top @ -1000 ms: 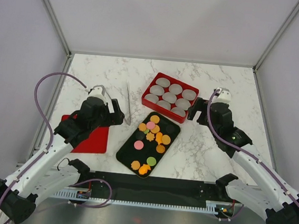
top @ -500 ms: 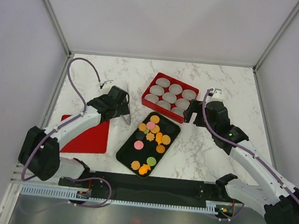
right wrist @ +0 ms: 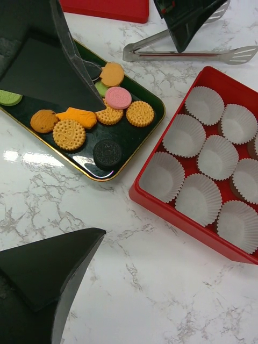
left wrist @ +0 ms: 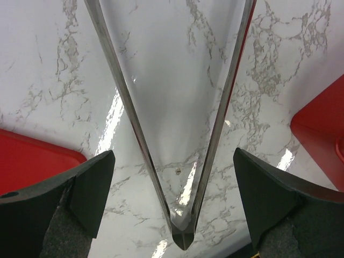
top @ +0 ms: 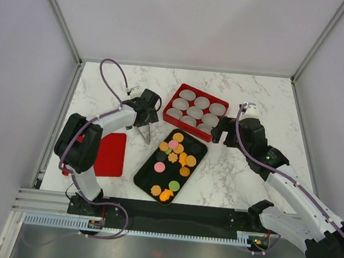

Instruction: Pack the cookies

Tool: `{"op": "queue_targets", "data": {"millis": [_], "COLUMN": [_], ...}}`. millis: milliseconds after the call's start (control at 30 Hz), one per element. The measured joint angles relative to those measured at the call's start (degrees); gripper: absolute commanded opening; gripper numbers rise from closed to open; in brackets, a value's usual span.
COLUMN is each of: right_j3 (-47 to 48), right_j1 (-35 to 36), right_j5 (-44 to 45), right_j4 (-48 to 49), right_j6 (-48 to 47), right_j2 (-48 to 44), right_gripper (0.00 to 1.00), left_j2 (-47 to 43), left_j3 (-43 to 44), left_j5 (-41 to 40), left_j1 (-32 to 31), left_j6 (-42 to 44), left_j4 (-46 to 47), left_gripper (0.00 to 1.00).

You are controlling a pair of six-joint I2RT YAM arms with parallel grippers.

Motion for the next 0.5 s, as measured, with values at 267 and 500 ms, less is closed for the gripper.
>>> {"op": "queue_targets", "data": {"millis": [267, 500], "right_j3": [0.0, -0.1], "right_j1": [0.0, 0.0], "right_j5": [-0.2, -0.4], "right_j4": [-1.1, -1.2], "right_j6": [-0.4, -0.5], "right_j2": [-0.8, -0.9], "right_gripper": [0.98, 0.98], "left_j2": [5.4, 7.8], "left_j3": [3.2, 3.8], "left_j5": [-0.5, -0.7], "left_j1": [0.6, 2.1], "left_j6": [-2.6, -3.5], "left_j4": [-0.1, -0.4], "left_gripper": [1.00, 0.99]}}
